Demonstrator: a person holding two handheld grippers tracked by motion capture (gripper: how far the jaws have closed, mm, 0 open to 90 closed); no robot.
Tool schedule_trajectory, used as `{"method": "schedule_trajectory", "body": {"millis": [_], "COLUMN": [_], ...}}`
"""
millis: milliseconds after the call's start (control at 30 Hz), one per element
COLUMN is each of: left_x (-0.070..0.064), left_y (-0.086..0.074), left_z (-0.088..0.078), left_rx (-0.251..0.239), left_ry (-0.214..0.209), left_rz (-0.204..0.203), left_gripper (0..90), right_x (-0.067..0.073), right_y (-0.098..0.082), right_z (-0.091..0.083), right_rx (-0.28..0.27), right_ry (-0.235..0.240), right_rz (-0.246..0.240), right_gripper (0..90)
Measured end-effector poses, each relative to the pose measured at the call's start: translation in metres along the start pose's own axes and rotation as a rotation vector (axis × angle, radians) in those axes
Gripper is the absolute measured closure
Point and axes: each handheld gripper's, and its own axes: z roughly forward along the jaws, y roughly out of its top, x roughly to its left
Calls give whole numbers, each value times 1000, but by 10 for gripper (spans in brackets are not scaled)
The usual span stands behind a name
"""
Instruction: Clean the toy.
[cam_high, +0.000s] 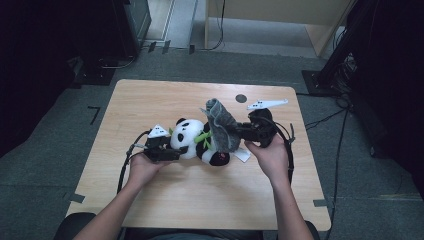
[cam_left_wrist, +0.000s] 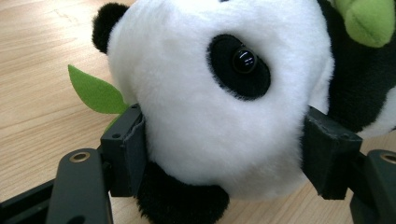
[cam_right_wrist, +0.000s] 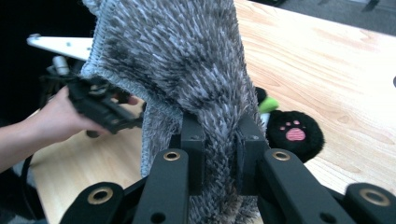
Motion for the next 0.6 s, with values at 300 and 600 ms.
{"method": "schedule_trajectory", "body": {"millis": [300, 600], "left_x": [2, 1], "left_y": [3, 6], "left_z": [1, 3], "left_rx": [13, 36], "left_ry": [-6, -2], "left_rz": [-23, -11], "left_gripper": [273, 282], "right_x": [20, -1], "right_y": [-30, -67], "right_z": [7, 21], "right_rx": [20, 57], "right_ry": [37, -16], "right_rz": [-22, 10], "right_gripper": [785, 783]}}
